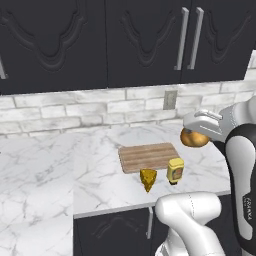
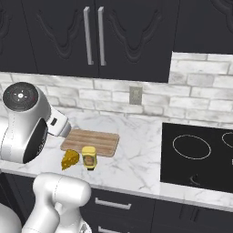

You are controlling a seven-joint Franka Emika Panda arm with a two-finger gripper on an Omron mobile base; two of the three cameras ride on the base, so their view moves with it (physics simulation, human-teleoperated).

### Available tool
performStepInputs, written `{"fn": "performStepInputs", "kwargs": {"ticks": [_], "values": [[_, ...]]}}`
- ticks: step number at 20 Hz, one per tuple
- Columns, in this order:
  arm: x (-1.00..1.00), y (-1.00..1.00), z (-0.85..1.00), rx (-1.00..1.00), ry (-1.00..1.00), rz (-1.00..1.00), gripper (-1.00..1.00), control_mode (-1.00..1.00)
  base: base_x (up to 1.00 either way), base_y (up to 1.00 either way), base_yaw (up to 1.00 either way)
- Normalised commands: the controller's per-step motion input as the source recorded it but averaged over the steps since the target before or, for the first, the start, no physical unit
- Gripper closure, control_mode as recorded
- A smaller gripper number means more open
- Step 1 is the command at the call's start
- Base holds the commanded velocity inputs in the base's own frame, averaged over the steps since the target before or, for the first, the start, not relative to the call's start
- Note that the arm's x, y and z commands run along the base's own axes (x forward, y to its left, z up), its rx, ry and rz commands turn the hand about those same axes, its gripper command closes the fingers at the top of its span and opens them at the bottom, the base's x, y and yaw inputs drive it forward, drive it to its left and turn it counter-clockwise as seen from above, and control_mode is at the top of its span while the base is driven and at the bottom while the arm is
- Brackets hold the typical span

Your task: Retrieve the reheated potato from the microwave, then place the potato, cheese, and condiment on the cutting board.

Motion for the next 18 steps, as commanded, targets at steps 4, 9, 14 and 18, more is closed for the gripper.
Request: {"fn": "performStepInputs", "kwargs": {"ticks": [4, 9, 14, 18], "values": [[0.00, 0.00, 0.00, 0.00, 0.00, 0.00, 1.00, -1.00, 0.00, 0.00, 0.00], [0.00, 0.00, 0.00, 0.00, 0.00, 0.00, 1.00, -1.00, 0.00, 0.00, 0.00], [0.00, 0.00, 0.00, 0.00, 0.00, 0.00, 1.00, -1.00, 0.00, 0.00, 0.00], [0.00, 0.00, 0.00, 0.00, 0.00, 0.00, 1.00, -1.00, 0.00, 0.00, 0.00]]}}
